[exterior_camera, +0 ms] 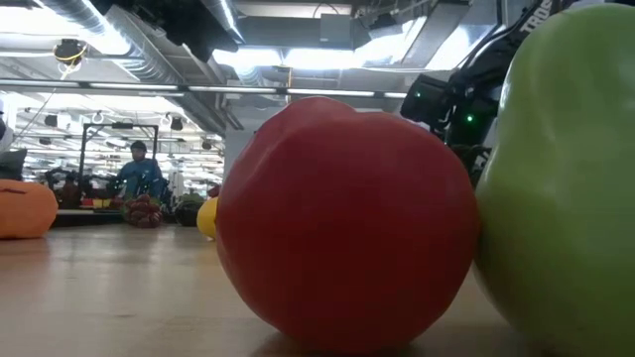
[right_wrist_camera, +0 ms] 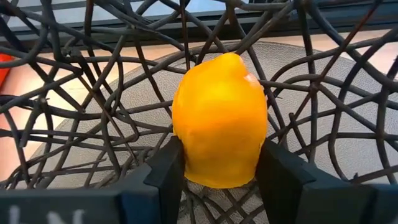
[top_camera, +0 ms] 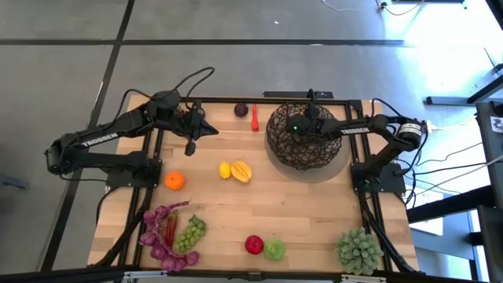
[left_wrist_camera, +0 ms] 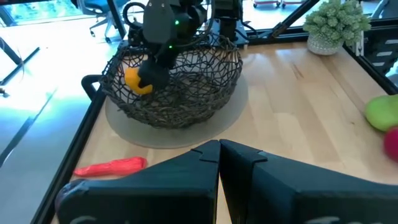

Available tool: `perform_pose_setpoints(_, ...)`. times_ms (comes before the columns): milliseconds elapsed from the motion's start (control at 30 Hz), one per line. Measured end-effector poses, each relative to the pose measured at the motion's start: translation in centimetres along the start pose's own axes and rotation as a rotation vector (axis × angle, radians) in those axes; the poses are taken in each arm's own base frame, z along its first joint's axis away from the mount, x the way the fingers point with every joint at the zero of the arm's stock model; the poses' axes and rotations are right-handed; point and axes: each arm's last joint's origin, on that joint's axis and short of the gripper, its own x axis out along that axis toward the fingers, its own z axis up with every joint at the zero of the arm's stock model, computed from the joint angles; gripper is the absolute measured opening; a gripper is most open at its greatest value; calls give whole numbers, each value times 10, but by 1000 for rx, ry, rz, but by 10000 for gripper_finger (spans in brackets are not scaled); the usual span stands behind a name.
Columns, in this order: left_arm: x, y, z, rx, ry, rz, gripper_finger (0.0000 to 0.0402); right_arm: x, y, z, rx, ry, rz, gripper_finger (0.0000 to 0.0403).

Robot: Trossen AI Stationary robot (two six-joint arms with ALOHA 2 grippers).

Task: Build produce basket
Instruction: Put the lemon into the black wire basket, then put the green pear into the black wire basket

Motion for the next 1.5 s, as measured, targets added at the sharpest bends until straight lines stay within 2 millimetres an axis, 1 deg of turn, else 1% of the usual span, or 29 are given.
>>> perform_pose_setpoints(233,0,0,0,0,0,1,0,1,0,1,-28,6,3,163)
perform_pose_setpoints(400,0,0,0,0,0,0,0,0,1,1,27,28,30,163)
perform_pose_setpoints(533,0,0,0,0,0,0,0,0,1,1,14,40,39,161)
perform_pose_setpoints(633,0,0,0,0,0,0,0,3,-1,4,15,63,45,172)
perform_pose_setpoints(767,0,0,0,0,0,0,0,5,-2,6,-38,90,62,194)
perform_pose_setpoints(933,0,0,0,0,0,0,0,5,-2,4,-71,137,86,226)
perform_pose_setpoints(1033,0,0,0,0,-1,0,0,5,-2,4,-69,132,86,233)
perform_pose_setpoints(1167,0,0,0,0,0,0,0,5,-2,5,-63,125,87,231)
perform_pose_setpoints(1333,0,0,0,0,0,0,0,-3,-1,11,-46,68,92,229)
perform_pose_setpoints(1500,0,0,0,0,0,0,0,-22,-2,22,-33,-18,119,228)
